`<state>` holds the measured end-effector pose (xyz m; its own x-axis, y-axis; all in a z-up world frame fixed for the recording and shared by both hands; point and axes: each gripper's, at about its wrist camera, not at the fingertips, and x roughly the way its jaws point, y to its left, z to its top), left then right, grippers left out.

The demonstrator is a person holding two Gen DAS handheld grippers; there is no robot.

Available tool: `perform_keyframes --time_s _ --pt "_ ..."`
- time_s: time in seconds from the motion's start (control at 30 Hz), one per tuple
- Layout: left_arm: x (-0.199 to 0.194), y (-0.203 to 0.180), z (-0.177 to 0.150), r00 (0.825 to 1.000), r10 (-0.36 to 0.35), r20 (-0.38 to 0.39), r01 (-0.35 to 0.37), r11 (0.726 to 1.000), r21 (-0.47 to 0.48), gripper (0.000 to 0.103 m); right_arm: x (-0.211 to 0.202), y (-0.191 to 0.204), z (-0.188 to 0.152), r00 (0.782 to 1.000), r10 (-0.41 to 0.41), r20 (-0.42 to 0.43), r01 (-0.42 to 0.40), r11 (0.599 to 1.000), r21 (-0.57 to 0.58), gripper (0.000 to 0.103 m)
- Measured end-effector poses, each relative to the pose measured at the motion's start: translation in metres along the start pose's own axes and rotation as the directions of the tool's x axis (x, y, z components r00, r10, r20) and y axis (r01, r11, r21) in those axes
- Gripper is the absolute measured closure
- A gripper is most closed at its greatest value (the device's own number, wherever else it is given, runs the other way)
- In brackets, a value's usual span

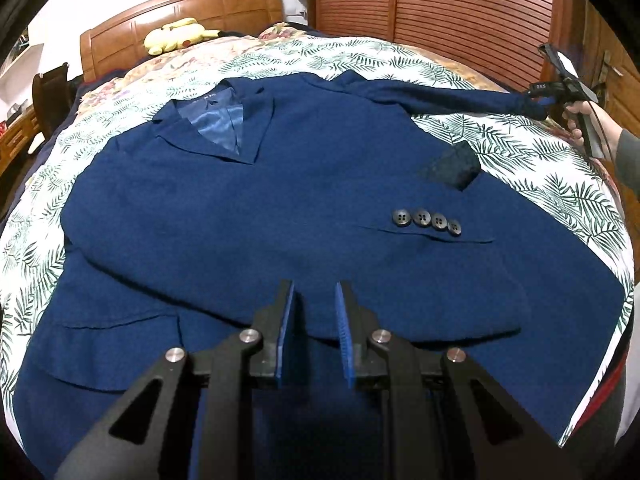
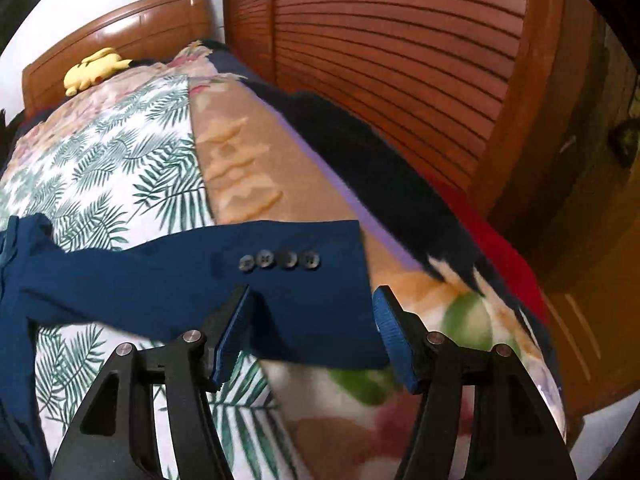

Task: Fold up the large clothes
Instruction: 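Move the right gripper to the buttoned sleeve cuff and grasp it, then lift the grasped sleeve cuff up off the bed with the right gripper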

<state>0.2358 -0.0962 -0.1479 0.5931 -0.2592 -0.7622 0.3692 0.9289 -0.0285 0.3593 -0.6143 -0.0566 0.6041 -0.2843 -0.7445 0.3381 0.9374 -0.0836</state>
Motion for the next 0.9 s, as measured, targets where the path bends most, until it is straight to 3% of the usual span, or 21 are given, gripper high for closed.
perform_keyframes --time_s 0.1,0.2,0.37,0.43,0.5,0.53,0.63,0.9 --pt "0.003 0.000 -0.001 1.000 0.001 -0.012 -0.001 1.000 0.002 0.085 0.011 -0.004 0.001 0.999 -0.032 -0.031 0.032 0.999 -0.013 0.040" --pt "0.005 0.000 0.000 1.000 0.003 -0.020 -0.003 1.000 0.004 0.085 0.032 -0.003 -0.006 0.990 -0.061 -0.125 0.055 0.997 -0.047 0.039" --pt "0.004 -0.001 0.000 1.000 0.007 -0.019 -0.007 1.000 0.010 0.085 0.025 0.004 -0.013 0.992 -0.050 -0.114 0.042 0.996 -0.078 0.040" --pt "0.004 0.000 0.000 1.000 0.008 -0.019 -0.008 1.000 0.012 0.085 0.022 0.011 -0.017 0.992 -0.061 -0.114 0.046 0.991 -0.129 0.054" --pt "0.003 -0.001 0.000 1.000 0.009 -0.016 -0.009 1.000 0.012 0.085 0.017 0.018 -0.021 0.991 -0.061 -0.116 0.039 0.982 -0.183 0.083" --pt "0.002 -0.001 0.000 1.000 0.008 -0.015 -0.008 1.000 0.012 0.085 0.013 0.023 -0.023 0.992 -0.069 -0.109 0.045 0.977 -0.208 0.087" --pt "-0.003 -0.002 0.000 1.000 0.009 -0.001 -0.009 1.000 0.013 0.085 -0.002 0.035 -0.024 0.994 -0.087 -0.063 0.069 0.966 -0.248 0.090" --pt "-0.024 -0.001 0.000 0.999 0.012 0.051 -0.013 1.000 0.009 0.085 -0.084 0.070 -0.016 0.996 -0.024 0.091 0.050 0.951 -0.304 0.092"
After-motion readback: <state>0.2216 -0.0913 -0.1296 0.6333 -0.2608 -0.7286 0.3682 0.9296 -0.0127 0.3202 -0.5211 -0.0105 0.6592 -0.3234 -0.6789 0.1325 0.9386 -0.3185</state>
